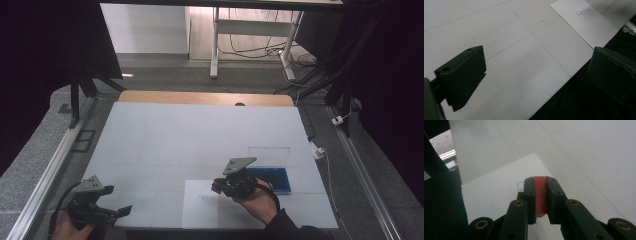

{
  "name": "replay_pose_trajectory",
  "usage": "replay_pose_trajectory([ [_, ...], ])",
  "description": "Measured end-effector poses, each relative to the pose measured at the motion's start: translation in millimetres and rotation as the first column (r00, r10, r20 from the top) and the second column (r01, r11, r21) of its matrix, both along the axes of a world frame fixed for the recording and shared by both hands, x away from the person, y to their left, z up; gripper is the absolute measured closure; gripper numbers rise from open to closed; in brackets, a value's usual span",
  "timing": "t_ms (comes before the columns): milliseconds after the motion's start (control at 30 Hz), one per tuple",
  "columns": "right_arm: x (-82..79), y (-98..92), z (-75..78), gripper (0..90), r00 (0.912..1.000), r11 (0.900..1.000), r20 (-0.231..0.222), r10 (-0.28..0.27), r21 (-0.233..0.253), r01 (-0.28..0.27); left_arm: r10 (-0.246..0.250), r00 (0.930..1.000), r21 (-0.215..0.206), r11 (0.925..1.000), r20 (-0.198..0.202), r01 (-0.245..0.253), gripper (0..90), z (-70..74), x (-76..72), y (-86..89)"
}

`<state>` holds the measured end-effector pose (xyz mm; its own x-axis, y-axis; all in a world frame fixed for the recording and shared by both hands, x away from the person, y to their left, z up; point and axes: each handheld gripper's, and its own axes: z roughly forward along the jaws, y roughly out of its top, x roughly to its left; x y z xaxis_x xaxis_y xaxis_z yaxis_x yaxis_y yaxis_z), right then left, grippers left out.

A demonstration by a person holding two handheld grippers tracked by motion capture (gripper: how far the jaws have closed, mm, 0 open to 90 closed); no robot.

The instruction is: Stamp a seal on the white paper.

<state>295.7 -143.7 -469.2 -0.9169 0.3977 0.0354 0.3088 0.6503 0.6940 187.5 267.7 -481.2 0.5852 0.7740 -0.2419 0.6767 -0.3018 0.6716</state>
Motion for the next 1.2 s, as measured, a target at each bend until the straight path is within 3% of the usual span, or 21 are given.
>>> replay_pose_trajectory([
  [700, 5.0, -38.2, 10.6, 79.5, 0.9953, 0.996, 0.022, -0.094, 0.005, 0.094, 0.002, 1.0000, -0.003, 1.0000, -0.002, -0.002, 1.6, 0.0, 0.0, 0.0],
  [1200, 5.0, -76.1, 19.4, 79.4, 0.9800, 0.980, 0.033, -0.196, 0.041, 0.195, 0.000, 1.0000, 0.001, 1.0000, 0.001, 0.000, 1.6, 0.4, -0.2, -0.5],
])
